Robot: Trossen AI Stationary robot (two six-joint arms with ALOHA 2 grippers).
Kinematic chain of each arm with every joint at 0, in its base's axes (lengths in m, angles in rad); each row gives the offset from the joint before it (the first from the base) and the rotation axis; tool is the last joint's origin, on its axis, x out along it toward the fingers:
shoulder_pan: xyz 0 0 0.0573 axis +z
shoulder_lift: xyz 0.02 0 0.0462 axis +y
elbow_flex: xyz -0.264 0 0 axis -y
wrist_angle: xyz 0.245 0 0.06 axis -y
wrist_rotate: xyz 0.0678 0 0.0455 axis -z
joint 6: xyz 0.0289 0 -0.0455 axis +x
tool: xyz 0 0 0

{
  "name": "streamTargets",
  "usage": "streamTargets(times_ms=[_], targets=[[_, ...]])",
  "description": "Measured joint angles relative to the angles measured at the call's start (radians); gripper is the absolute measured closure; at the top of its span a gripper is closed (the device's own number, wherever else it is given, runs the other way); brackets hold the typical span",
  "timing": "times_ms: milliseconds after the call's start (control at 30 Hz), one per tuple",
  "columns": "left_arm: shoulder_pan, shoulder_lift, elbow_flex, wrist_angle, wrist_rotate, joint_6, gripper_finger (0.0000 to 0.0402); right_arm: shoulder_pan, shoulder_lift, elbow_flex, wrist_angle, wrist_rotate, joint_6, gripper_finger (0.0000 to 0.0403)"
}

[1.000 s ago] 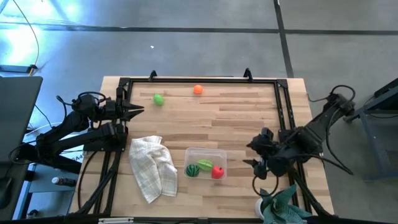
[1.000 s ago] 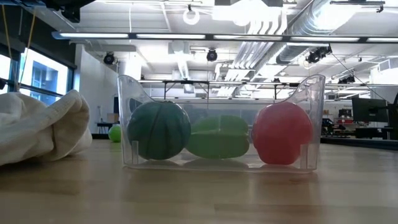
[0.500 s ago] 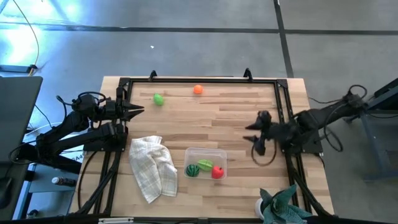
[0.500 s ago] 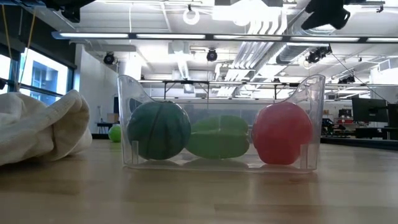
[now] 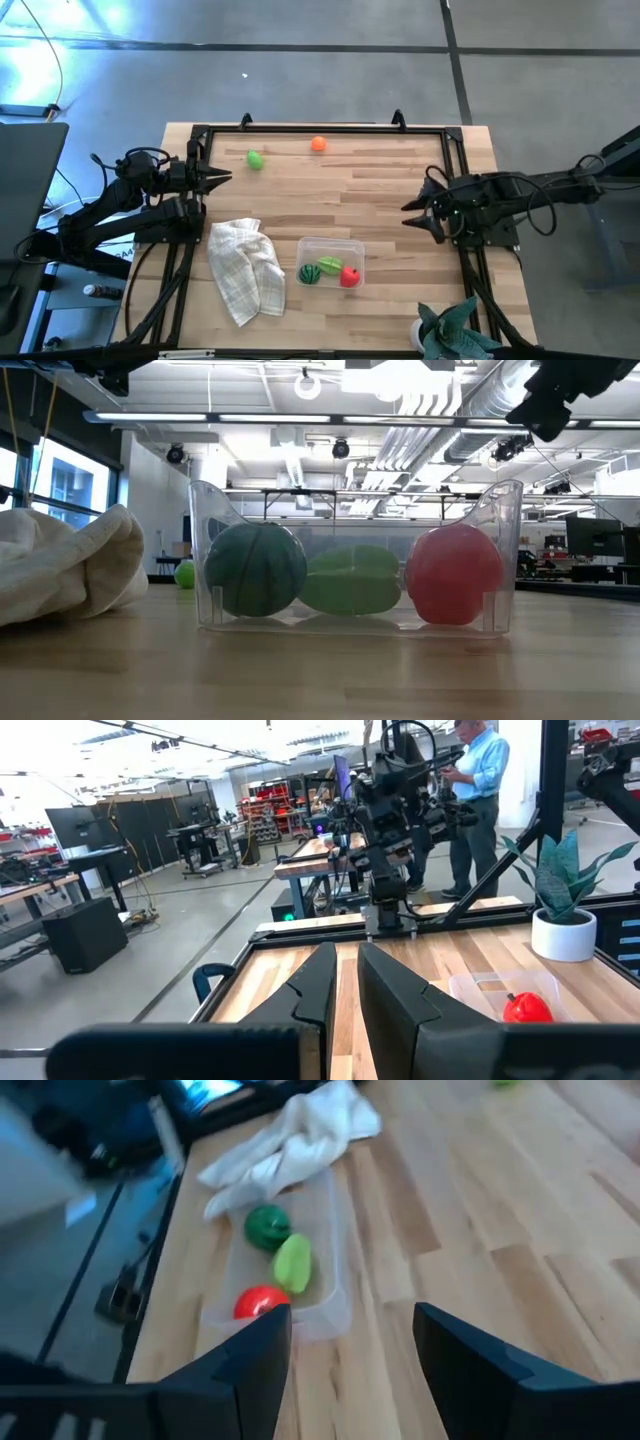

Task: Pick and placing Produce into tupperware
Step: Put the green melon into the transparent bin

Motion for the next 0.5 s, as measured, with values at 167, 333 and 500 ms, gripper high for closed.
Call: streamTargets(times_ms=[167, 333, 500], targets=[[0.0, 0.0, 0.0, 0.0, 0.0, 0.0, 0.0364, 0.008, 0.008, 0.0, -0.002, -0.008, -0.204, 0.0201], [0.0, 0.0, 0.0, 0.0, 0.0, 0.0, 0.0364, 0.008, 0.008, 0.0, 0.002, 0.018, -0.359, 0.0212], [0.0, 0.0, 0.0, 0.0, 0.0, 0.0, 0.0364, 0.008, 0.008, 0.0, 0.002, 0.038, -0.358, 0.0236]])
